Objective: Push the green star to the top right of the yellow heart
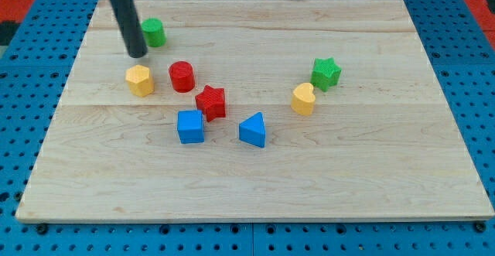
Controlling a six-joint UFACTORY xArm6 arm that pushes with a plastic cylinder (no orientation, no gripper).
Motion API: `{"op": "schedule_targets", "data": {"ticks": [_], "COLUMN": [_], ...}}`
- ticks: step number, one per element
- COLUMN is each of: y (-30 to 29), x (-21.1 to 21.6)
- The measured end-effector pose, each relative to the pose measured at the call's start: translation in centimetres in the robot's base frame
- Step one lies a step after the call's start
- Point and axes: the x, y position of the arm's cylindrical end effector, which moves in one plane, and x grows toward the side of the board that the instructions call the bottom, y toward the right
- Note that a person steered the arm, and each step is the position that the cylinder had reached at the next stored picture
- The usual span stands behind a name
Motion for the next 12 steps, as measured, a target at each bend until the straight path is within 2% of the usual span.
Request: {"op": "schedule_targets", "data": {"ticks": [1, 2, 3, 4, 5, 6, 7, 9, 10, 11, 12], "y": [-0.5, 5.1, -0.3, -0.7, 4.3, 18.0, 31.5, 33.2, 27.9, 29.2, 37.9], "x": [4.4, 7.1, 5.2, 10.5, 21.8, 22.9, 22.1, 11.0, 10.9, 13.6, 10.5]}}
